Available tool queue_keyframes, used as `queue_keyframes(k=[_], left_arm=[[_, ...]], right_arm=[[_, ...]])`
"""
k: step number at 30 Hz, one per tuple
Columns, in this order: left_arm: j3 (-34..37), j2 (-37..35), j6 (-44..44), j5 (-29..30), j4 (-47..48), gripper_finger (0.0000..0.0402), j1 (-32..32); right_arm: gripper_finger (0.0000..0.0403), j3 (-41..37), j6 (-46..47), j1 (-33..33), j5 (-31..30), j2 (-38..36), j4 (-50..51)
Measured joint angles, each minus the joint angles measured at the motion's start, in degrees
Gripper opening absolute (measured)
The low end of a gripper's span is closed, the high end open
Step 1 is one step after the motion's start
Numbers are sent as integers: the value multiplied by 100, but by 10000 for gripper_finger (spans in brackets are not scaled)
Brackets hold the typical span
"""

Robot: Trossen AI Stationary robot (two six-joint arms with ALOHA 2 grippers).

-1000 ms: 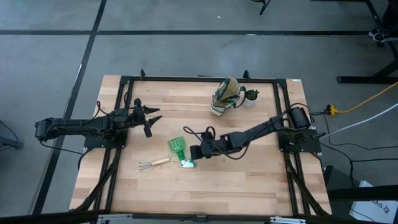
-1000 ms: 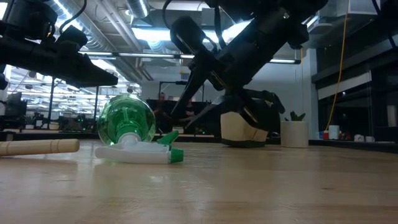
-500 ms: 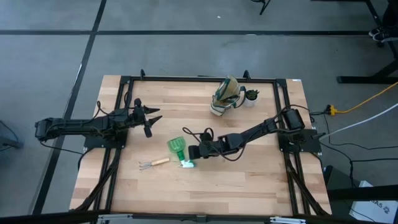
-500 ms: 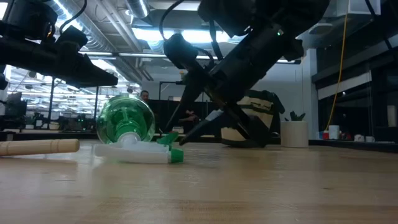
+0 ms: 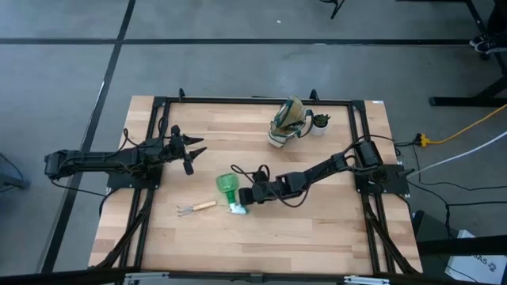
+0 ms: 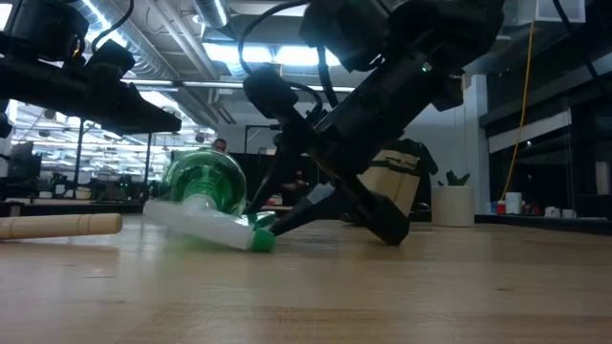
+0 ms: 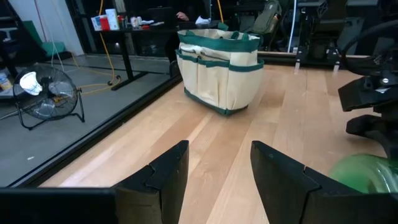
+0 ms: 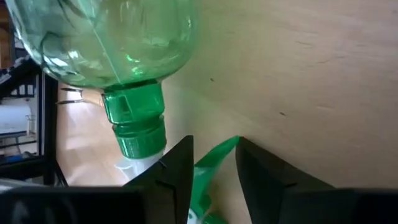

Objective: Pick & Place Garden tools in Gardening bag
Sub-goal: Put the green spray bottle into the brown gardening bag

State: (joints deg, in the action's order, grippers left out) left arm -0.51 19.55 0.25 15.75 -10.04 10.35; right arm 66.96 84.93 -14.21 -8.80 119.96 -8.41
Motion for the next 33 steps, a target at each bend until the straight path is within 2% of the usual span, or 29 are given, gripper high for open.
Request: queue_keyframes(k=[7, 10, 20, 33], left_arm=[[2, 0, 0, 0, 0, 169, -1], [1, 0, 0, 0, 0, 169, 0], [1, 0, 0, 0, 0, 169, 0], [2, 0, 0, 1, 0, 169, -2]], right_arm=[[49, 2, -29, 2, 125, -7, -12], [32, 2, -29, -3, 148, -7, -8], [25, -16, 110, -20, 250, -181, 125], [23, -13, -808, 116, 137, -1097, 255]])
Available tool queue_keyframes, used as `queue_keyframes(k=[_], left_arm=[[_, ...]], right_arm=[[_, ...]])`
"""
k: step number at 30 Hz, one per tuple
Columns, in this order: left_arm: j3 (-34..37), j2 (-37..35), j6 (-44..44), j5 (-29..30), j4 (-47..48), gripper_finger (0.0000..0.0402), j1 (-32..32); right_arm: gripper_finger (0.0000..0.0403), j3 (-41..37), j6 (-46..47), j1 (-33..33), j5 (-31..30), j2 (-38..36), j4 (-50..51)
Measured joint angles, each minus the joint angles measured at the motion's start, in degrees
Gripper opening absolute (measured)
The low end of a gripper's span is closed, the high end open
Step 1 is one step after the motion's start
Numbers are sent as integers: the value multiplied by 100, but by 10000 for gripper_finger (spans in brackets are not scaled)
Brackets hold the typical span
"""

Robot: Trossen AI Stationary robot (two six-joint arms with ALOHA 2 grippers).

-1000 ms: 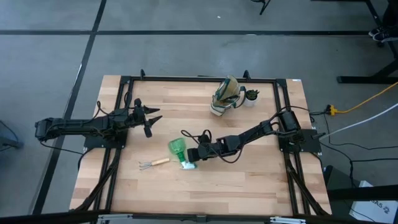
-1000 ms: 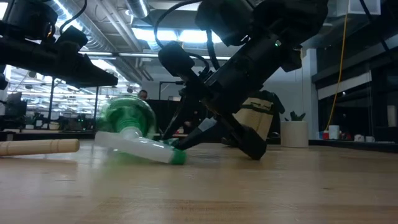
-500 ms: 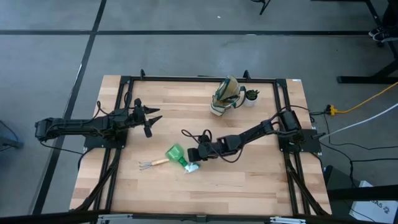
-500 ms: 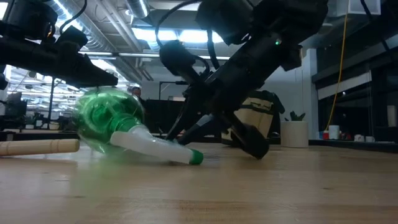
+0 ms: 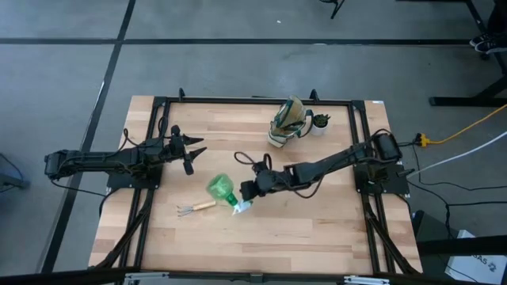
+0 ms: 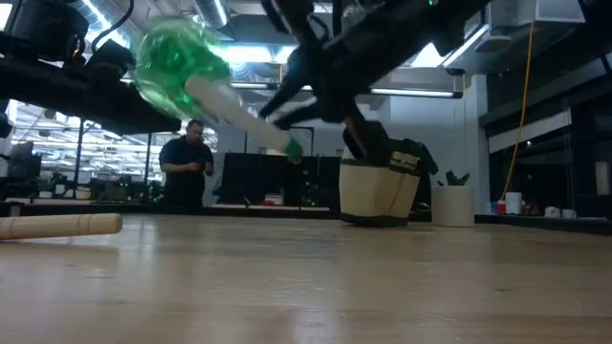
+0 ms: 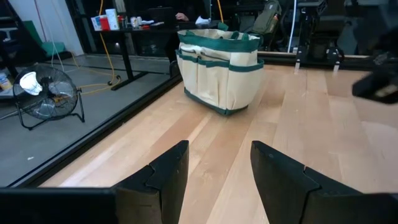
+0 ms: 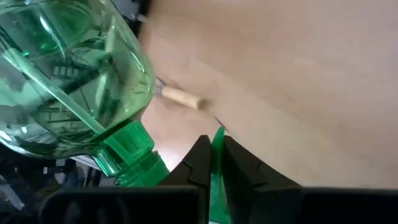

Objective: Pick & Place Garden tools in Gardening bag
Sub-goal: Put the green spray bottle into the brown gardening bag

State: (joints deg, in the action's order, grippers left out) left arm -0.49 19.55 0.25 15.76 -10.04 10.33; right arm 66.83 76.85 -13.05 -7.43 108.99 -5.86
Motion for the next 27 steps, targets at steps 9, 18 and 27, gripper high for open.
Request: queue_keyframes(k=[9, 18, 27], left_arm=[[0, 0, 0, -1, 0, 169, 0], [0, -1, 0, 0, -1, 169, 0], [-1, 31, 0, -2, 6, 169, 0]], right_arm=[[23, 4, -775, 318, -13, -908, 474], [23, 10, -1505, 619, -410, -1947, 966], [23, 9, -2358, 1011, -454, -2696, 1001]])
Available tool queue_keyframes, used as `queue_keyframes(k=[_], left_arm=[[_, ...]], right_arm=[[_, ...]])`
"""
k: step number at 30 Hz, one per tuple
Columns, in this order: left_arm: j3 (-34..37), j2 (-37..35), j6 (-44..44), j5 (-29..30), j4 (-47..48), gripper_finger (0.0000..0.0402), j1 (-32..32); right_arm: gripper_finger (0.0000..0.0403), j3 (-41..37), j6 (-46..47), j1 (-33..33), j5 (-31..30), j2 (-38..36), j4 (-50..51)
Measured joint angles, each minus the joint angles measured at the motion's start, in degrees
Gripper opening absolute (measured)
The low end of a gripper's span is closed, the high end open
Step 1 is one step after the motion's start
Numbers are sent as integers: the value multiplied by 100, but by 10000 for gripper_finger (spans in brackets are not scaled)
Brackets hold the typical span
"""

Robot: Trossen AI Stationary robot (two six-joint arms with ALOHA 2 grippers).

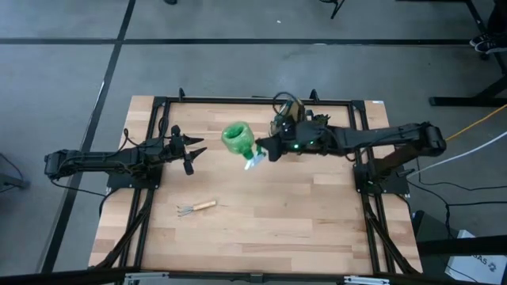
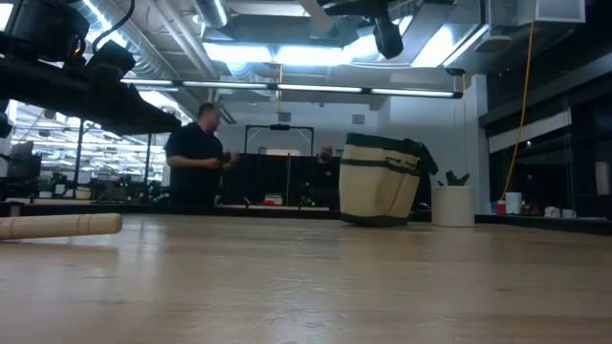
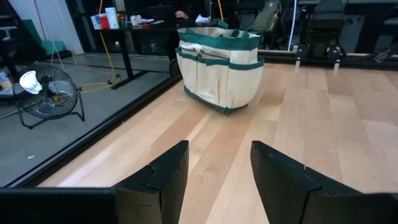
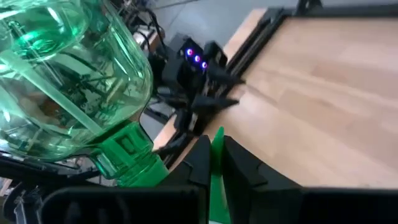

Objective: Pick & Place Garden tools in Gardening bag
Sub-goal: Put the green spray bottle into the brown gardening bag

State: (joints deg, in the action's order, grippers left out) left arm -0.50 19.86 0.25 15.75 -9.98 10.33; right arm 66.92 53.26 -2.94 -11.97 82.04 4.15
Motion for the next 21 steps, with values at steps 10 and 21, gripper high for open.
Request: queue_keyframes(k=[10, 21], left_arm=[[0, 1, 0, 0, -2, 169, 2], [0, 0, 0, 0, -4, 169, 2]], right_arm=[[23, -2, -834, 457, 551, -603, -1], [23, -2, -1780, 1126, 1527, -1359, 662]])
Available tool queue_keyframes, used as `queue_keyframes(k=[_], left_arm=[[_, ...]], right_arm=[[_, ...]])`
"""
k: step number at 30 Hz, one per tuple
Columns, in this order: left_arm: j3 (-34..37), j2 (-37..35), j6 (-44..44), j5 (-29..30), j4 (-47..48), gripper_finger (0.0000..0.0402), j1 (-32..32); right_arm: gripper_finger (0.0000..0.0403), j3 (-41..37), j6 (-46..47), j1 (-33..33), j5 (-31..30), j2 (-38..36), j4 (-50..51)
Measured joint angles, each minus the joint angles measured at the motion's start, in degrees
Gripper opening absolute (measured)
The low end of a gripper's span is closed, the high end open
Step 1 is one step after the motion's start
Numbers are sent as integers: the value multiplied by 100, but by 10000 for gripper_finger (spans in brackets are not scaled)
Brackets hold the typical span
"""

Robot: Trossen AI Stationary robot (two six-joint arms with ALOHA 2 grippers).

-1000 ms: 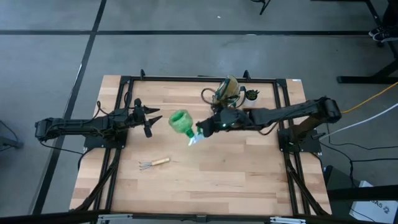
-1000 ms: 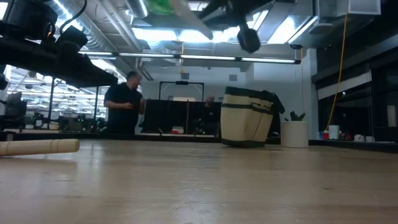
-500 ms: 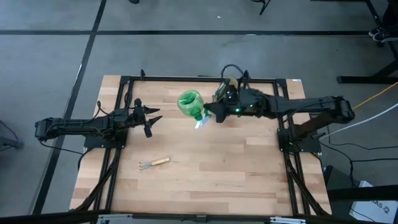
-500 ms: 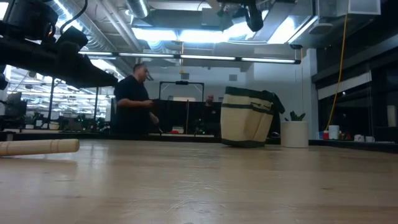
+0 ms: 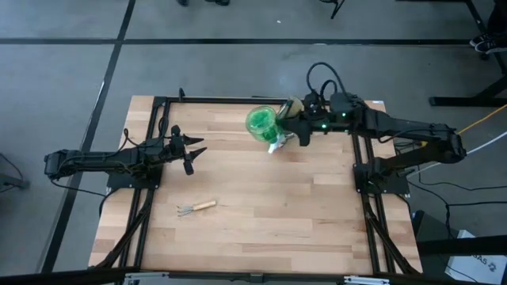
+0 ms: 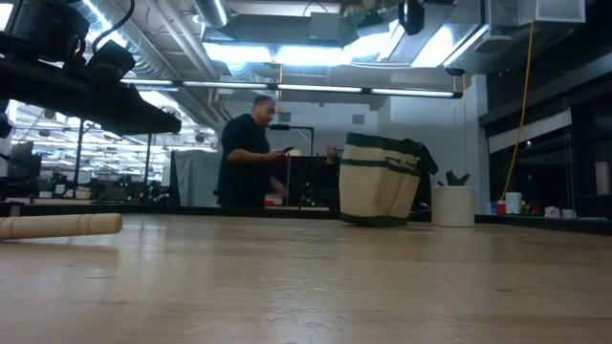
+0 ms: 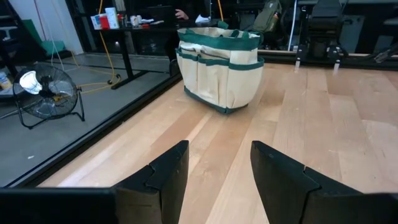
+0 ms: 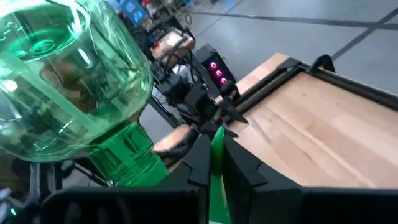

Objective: Pick & Place Garden tools in Gardening bag
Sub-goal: Put the green spray bottle into the brown gardening bag

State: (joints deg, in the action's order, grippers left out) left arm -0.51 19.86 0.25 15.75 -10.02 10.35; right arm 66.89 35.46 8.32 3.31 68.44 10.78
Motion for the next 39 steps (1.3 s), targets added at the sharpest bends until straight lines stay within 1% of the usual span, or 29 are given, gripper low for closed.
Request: queue_keyframes(k=[3, 11, 19, 24, 28, 33, 36, 39], left_arm=[[1, 0, 0, -2, 0, 169, -1], [0, 0, 0, -23, 0, 169, -1], [-1, 0, 0, -24, 0, 169, -1], [2, 0, 0, -24, 0, 169, -2], [-1, 1, 0, -24, 0, 169, -1], [1, 1, 0, -24, 0, 169, -1], [2, 0, 0, -24, 0, 169, 0], [1, 2, 0, -24, 0, 169, 0]], right_arm=[[23, 0, -279, 132, 180, -184, 233], [23, 0, -1005, 435, 296, -561, 1042], [23, 0, -1969, 935, 280, -677, 1248], [23, 0, -2722, 1184, -236, -677, 1471], [23, 0, -3735, 1354, -711, -677, 1642], [23, 0, -5050, 1521, -1490, -675, 1736], [23, 0, -5904, 1622, -1713, -675, 1830], [23, 0, -6699, 1752, -1728, -675, 2005]])
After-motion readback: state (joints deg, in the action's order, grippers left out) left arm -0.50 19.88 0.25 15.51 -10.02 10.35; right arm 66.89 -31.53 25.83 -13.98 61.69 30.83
